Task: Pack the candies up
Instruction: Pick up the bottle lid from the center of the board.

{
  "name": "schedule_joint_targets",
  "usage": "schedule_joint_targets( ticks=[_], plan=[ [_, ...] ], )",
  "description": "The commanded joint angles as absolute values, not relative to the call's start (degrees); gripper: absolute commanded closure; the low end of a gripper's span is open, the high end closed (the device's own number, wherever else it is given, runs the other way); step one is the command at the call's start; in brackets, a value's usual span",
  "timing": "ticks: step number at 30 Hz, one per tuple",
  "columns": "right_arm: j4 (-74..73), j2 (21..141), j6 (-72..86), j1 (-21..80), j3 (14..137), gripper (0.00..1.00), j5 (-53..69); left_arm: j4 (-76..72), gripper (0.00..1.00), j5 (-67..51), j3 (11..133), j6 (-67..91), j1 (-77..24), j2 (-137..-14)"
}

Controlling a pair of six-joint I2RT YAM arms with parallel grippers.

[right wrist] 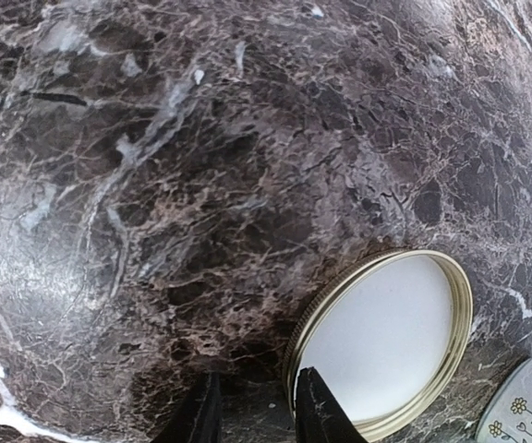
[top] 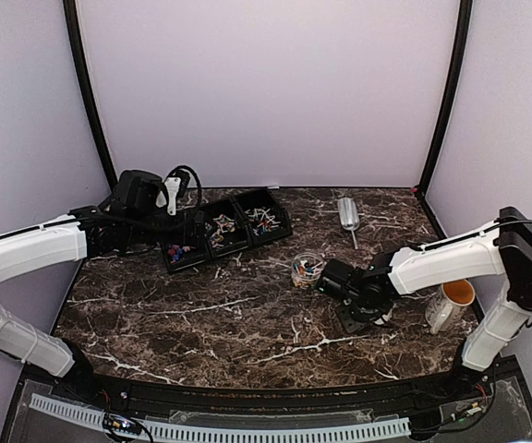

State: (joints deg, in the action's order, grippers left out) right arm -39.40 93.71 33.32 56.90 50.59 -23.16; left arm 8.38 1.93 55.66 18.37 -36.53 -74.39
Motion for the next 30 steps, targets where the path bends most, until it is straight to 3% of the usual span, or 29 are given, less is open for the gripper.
schedule_joint_targets(
  ticks=[1, 15, 30],
  plan=[
    [-40.5, 95.2, 34.5, 58.2, 50.9, 0.72, -26.3, 7.2, 0.01, 1.4, 54.8, 18.9, -36.6, -74.3],
    [-47.4, 101.4, 37.5, 63.1, 54.5, 0.73, -35.8, 7.0, 0.01, 1.4, 54.1, 19.3, -36.6, -74.6],
    [-50.5, 105.1, 40.4, 66.0, 56.1, 0.87, -39.6, 6.8, 0.01, 0.9, 53.9, 19.6, -36.6, -74.9]
  ],
)
